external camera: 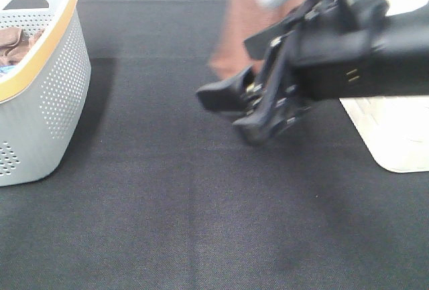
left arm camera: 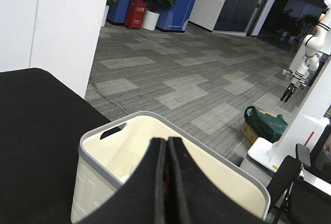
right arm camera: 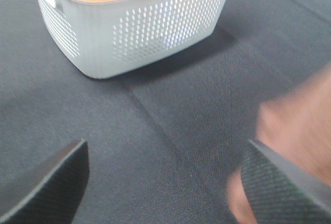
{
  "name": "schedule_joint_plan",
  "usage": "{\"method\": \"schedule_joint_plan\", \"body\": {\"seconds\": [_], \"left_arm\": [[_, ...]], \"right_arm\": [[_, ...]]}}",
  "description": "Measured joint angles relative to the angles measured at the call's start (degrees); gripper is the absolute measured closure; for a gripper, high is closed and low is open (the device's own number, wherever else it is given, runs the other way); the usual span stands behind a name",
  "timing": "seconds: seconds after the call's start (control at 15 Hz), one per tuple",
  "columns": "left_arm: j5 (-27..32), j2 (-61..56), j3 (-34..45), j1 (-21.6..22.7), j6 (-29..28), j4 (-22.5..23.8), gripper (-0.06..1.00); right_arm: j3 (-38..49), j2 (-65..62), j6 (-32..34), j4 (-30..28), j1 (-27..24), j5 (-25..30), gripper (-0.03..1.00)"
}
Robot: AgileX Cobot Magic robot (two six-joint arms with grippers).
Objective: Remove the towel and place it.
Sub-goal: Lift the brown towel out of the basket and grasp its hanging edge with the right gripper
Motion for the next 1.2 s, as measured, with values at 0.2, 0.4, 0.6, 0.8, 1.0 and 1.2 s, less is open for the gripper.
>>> {"method": "schedule_joint_plan", "body": {"seconds": [0.2, 0.4, 0.6, 0.8, 1.0, 1.2], "left_arm": [[0.0, 0.0, 0.0, 0.0, 0.0, 0.0, 0.94], [0.0, 0.0, 0.0, 0.0, 0.0, 0.06, 0.94], [0.06, 0.0, 0.0, 0.0, 0.0, 0.29, 0.94], [0.34, -1.38, 0.0, 0.0, 0.11, 2.18, 0.94], [1.15, -3.44, 0.0, 0.0, 0.23, 5.1, 0.94], [2.01, -4.3, 0.0, 0.0, 0.23, 5.56, 0.94]], "right_arm": [[0.0, 4.64, 0.0, 0.0, 5.33, -7.39, 0.2], [-1.15, 8.48, 0.0, 0.0, 10.83, -16.5, 0.2], [-1.26, 9.11, 0.11, 0.0, 12.2, -20.91, 0.2], [-1.26, 9.11, 0.69, 4.01, 12.2, -28.76, 0.2], [-1.26, 9.11, 0.69, 14.73, 12.2, -36.21, 0.2], [-1.26, 10.49, 0.69, 15.36, 12.2, -36.61, 0.2]]}}
